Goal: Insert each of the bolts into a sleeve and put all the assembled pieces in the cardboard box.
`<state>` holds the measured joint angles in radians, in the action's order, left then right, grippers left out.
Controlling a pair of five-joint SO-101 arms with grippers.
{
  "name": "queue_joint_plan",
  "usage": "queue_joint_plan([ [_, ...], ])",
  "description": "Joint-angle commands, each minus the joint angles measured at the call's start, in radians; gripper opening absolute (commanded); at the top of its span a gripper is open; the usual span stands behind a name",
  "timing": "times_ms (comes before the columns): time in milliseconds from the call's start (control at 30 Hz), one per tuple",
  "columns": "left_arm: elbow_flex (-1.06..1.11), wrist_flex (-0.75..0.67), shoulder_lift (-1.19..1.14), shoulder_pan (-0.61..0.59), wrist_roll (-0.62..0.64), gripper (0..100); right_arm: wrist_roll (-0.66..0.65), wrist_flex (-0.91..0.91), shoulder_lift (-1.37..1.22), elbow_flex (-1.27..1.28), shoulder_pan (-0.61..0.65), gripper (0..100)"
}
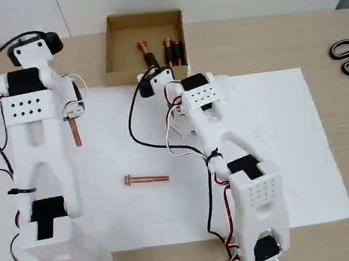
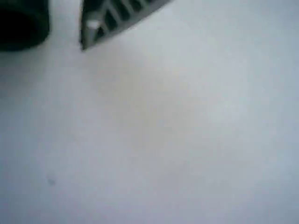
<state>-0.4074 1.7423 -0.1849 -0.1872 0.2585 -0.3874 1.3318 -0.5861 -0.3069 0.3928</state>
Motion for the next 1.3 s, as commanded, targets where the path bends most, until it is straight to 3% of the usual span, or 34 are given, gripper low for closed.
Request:
queue_joint_plan([
  [0, 0.001, -0.005, 0.066, 0.002, 0.008, 1, 0.012, 0.035, -0.002, 0.005, 0.018, 21.7],
  [333, 0.001, -0.005, 0.066, 0.002, 0.006, 1, 0.097, 0.045, -0.001, 0.003, -0.067, 18.8],
  [633, 0.001, -0.005, 0.066, 0.002, 0.006, 1, 0.147, 0.145, 0.001, 0.003, -0.068, 19.0],
  [1267, 0.001, -0.005, 0.066, 0.002, 0.006, 1, 0.147, 0.271, 0.087, -0.017, -0.062, 19.0],
])
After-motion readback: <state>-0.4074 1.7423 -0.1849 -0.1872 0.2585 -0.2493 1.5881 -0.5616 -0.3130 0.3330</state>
